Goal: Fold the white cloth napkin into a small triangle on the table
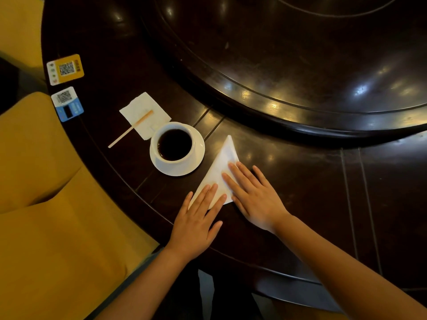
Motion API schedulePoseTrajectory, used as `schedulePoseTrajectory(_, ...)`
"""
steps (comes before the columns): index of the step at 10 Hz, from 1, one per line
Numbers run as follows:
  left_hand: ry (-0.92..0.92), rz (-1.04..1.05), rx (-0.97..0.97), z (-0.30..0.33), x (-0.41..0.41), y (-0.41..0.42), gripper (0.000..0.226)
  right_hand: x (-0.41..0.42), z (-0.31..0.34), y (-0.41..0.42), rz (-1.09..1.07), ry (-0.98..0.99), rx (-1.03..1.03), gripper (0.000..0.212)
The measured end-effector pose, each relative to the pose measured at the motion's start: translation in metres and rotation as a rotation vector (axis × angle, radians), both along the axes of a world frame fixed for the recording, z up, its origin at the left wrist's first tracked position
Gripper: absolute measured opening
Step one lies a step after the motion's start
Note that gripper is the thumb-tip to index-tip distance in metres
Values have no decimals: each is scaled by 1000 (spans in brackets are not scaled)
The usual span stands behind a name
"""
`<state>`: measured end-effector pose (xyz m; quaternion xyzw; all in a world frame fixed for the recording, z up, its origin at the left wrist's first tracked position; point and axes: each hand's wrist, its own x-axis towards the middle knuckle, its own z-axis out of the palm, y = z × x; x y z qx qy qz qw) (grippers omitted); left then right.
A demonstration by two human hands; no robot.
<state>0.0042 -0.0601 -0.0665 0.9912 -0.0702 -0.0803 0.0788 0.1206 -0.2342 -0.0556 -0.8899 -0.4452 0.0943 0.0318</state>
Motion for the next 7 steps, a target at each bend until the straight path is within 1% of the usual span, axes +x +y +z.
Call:
schedulePoseTrajectory(4, 3, -28, 32, 9, 1, 2, 57, -1, 5, 3, -25, -43, -3, 54)
schedulePoseTrajectory(5, 15, -25, 58, 22, 1, 0, 57, -4, 16, 7, -22, -61, -54, 55)
schedulePoseTrajectory(6, -29, -22, 33, 36, 8, 1, 56, 3, 29, 9, -30, -70, -40, 57)
schedulePoseTrajectory(7, -37, -104, -125, 59, -9, 5, 48, -18, 50, 5, -119, -20, -7, 54)
